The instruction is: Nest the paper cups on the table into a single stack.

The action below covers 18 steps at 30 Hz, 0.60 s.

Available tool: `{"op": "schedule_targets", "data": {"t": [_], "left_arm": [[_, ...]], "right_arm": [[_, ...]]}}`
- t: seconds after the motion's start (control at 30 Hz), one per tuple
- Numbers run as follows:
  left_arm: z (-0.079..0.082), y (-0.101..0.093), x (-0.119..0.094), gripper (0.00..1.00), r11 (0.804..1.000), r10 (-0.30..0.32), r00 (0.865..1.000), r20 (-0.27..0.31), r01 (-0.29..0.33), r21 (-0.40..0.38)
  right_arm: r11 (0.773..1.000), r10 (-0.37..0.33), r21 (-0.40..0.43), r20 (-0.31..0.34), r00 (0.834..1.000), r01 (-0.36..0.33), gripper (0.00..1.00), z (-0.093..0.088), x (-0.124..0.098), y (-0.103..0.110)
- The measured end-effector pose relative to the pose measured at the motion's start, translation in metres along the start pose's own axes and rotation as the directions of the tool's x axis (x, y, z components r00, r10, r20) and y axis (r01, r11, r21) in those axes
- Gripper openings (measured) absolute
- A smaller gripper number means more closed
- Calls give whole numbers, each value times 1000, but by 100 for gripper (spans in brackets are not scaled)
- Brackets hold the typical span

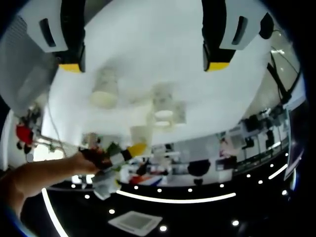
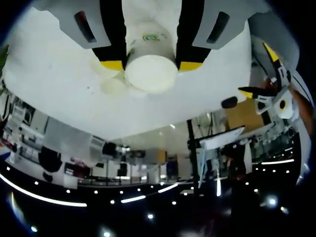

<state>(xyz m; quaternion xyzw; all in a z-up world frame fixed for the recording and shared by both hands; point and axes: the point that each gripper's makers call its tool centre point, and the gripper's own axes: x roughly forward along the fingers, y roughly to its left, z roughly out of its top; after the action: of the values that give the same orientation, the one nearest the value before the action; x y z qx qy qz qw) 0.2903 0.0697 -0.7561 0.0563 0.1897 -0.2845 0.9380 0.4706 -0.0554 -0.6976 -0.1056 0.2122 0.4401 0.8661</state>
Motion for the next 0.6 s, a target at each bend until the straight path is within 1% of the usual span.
{"op": "schedule_targets", "data": {"t": [0.17,0.33,0.43,0.6], "left_arm": [[-1,-1,0,98,1000,-5,1000,-6,5,2],[-2,-2,1,98,1000,-8,1000,-14,8,15],[-2,-2,2,97,1000,-10,1000,-14,10,20],[-2,-2,1,97,1000,-12,1000,-15,12,22]], "right_arm": [[1000,-4,3,-3,1000,4,37,1,-2,0],[1000,-15,25,17,1000,15,37,7,-7,-4],[1000,-22,7,13,1000,22,37,8,-8,-4],[1000,-23,6,20,1000,23,37,13,-12,0]]}}
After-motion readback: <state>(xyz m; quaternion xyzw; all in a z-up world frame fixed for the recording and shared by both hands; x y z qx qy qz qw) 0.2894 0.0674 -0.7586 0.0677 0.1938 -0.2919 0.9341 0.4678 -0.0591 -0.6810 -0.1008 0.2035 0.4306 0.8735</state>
